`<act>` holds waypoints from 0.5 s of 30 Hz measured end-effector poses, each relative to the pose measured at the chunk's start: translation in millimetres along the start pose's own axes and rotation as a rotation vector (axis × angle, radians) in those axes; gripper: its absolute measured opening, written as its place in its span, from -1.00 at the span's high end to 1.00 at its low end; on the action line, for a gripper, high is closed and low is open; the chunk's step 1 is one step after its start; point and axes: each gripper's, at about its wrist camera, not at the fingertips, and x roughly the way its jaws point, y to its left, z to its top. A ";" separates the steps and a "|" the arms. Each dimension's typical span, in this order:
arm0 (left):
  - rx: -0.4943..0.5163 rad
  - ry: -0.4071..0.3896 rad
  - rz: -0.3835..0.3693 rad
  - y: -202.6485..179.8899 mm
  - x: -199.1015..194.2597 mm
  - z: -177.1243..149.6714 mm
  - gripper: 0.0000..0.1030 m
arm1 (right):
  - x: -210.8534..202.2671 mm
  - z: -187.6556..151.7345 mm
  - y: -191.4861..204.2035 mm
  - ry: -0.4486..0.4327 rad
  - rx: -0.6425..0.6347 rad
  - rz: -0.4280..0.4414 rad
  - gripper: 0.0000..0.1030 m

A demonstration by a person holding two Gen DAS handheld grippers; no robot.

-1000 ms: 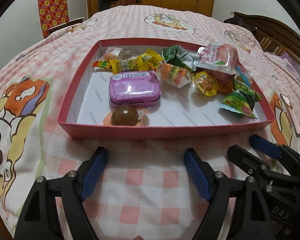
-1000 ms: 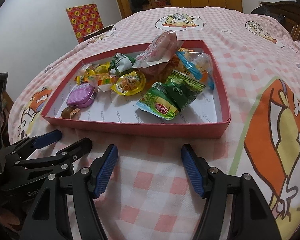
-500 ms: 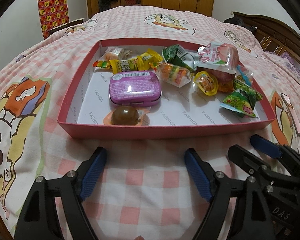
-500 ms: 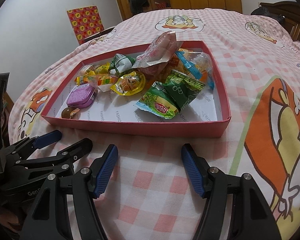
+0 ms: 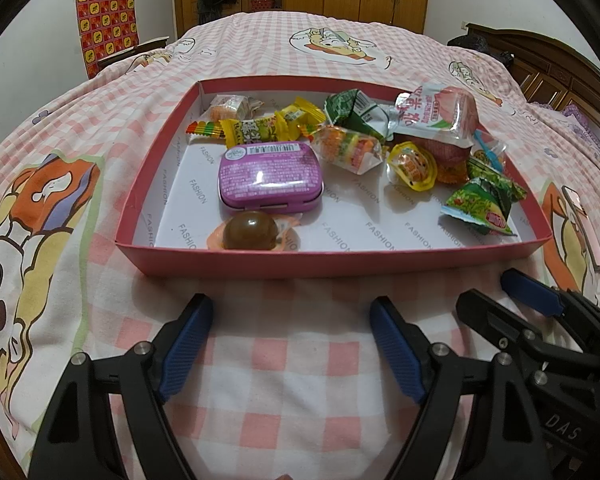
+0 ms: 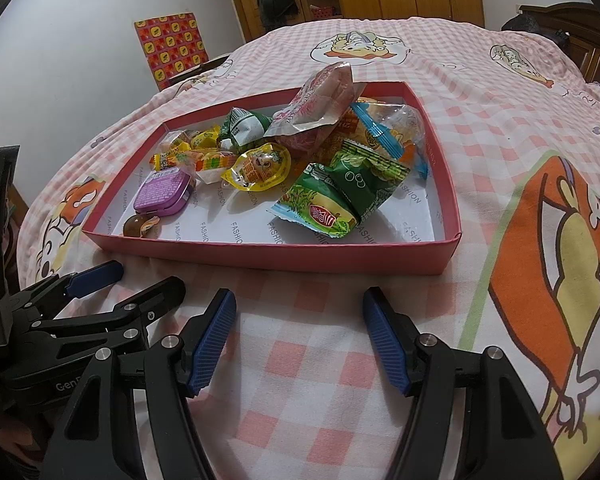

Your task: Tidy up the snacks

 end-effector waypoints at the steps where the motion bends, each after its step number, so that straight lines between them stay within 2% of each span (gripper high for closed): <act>1: 0.000 0.000 0.000 0.0 0.2 0.0 -0.64 | 0.1 -0.1 0.0 0.000 0.000 0.000 -0.32; 15: 0.005 -0.005 0.005 1.6 0.4 0.9 -0.64 | 0.0 -0.3 0.0 -0.001 0.000 0.000 -0.32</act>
